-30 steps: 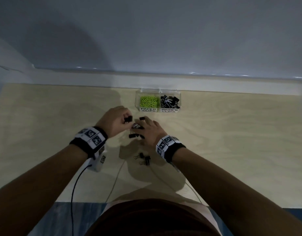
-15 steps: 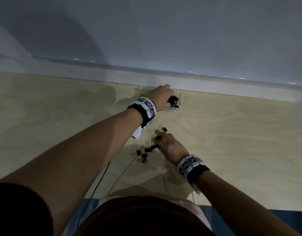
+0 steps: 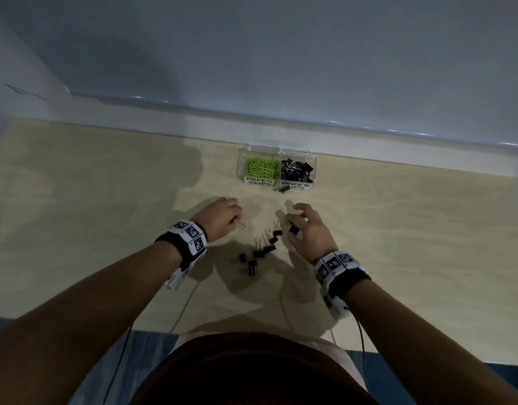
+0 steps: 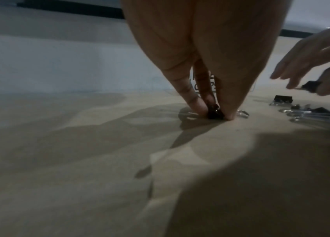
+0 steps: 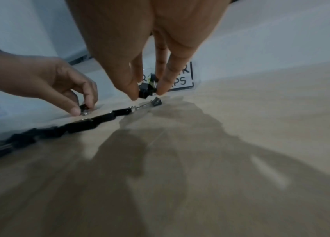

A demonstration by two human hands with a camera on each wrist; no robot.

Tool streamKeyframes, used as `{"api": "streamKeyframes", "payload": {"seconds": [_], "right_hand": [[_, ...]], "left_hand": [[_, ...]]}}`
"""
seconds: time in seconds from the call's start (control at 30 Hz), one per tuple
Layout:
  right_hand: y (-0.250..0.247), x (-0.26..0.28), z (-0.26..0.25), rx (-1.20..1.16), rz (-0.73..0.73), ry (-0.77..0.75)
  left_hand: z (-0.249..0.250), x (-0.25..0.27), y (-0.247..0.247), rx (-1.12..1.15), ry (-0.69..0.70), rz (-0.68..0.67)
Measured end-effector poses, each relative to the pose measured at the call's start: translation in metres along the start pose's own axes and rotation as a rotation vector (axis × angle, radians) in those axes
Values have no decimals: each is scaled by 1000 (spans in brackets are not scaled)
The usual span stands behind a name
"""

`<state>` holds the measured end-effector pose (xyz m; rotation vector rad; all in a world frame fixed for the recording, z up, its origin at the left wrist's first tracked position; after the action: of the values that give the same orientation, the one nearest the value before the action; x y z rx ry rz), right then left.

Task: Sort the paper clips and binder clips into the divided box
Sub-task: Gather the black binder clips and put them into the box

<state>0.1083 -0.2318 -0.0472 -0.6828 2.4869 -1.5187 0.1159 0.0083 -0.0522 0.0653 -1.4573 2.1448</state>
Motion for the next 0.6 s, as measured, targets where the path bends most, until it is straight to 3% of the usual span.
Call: {"api": "streamKeyframes", "payload": {"seconds": [0.1, 0.2, 0.37, 0.47, 0.6], "right_hand": [[-5, -15, -8, 110, -153, -11], [-4, -22, -7, 208, -282, 8], [-4, -24, 1, 213, -302, 45], [-6, -26, 2, 146, -304, 84], [-7, -28, 3, 135, -334, 118]], "left_hand": [[13, 9, 6, 122, -6, 29], [36, 14, 19, 169, 33, -43], [55, 19, 35, 156, 2, -90], [66, 21, 42, 3, 32, -68], [68, 24, 53, 73, 14, -88]]}}
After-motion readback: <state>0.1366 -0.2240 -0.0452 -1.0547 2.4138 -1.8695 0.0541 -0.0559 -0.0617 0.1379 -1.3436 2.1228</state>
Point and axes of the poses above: each hand's wrist, its own x-axis away from the middle knuckle, its own y-axis out of the palm, z = x × y, the point moved 2 cm from there along -x, towards the middle knuckle, and after that the axes turned 2 degrees about x, right-handed, at the moved point
